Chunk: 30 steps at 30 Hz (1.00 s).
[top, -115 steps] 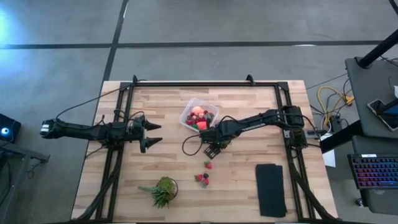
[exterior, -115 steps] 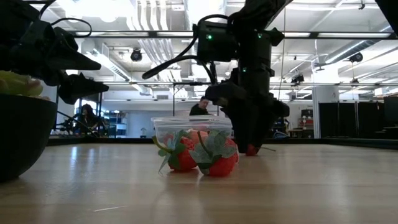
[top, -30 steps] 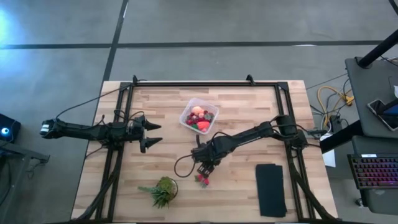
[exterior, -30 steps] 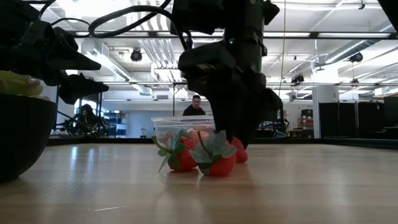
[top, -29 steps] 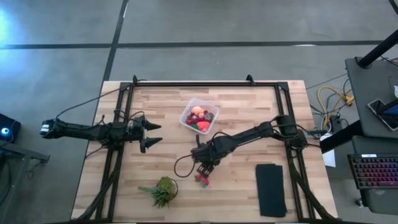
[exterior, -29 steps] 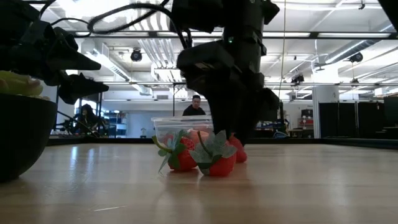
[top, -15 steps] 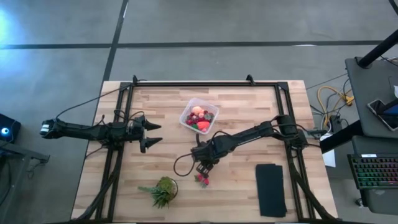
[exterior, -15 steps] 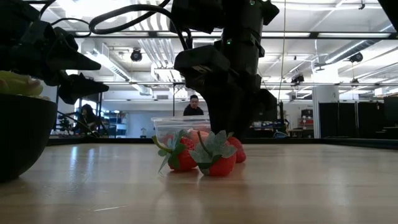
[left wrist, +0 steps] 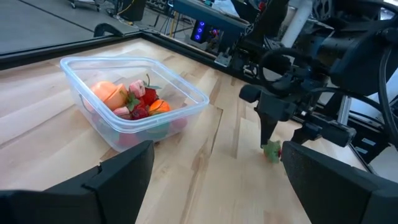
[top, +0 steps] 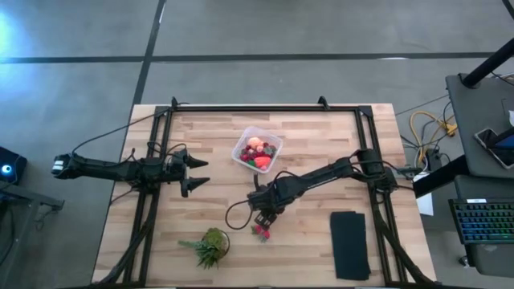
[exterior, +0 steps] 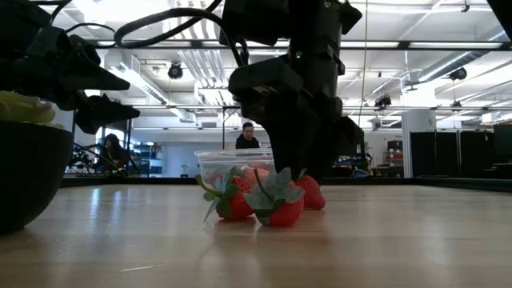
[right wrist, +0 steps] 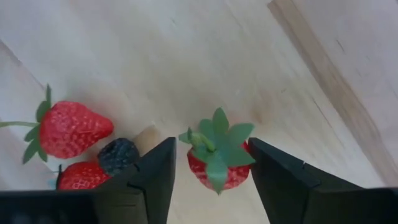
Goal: Pick and placing Produce into tupperware
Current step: Put the red strawberry into the transparent bin
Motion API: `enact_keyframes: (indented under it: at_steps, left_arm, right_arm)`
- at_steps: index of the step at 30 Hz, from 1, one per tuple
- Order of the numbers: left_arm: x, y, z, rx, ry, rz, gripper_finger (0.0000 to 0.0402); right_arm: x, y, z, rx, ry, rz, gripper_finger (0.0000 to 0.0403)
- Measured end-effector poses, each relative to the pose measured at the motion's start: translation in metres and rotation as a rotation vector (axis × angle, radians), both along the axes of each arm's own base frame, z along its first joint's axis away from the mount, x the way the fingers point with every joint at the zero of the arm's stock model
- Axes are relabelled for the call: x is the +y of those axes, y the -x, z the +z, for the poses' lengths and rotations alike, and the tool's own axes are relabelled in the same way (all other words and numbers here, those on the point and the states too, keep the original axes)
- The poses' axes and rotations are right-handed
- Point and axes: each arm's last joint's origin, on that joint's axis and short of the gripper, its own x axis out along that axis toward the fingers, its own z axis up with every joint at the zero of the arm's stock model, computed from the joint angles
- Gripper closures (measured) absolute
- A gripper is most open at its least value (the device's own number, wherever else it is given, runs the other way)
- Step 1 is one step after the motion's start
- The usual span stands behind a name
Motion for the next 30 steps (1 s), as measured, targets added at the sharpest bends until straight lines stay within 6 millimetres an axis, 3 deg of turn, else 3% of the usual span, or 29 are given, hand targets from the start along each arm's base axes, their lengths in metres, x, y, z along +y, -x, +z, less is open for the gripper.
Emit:
enact_keyframes:
  at_steps: [8, 19, 26, 30]
  left_arm:
    - [0.0, 0.0, 0.0, 0.0, 0.0, 0.0, 0.0063]
    - [0.0, 0.0, 0.0, 0.0, 0.0, 0.0, 0.0063]
    - [0.0, 0.0, 0.0, 0.0, 0.0, 0.0, 0.0063]
    - [0.0, 0.0, 0.0, 0.0, 0.0, 0.0, 0.0063]
  right_arm:
    - [0.005, 0.003, -0.003, 0.013, 0.001, 0.012, 0.0213]
    - [0.005, 0.008, -0.009, 0.044, -0.008, -0.003, 0.0269]
    - [0.001, -0.002, 0.006, -0.023, 0.01, -0.008, 0.0283]
    - [-0.009, -0.015, 0.033, -0.13, 0.096, -0.018, 0.0284]
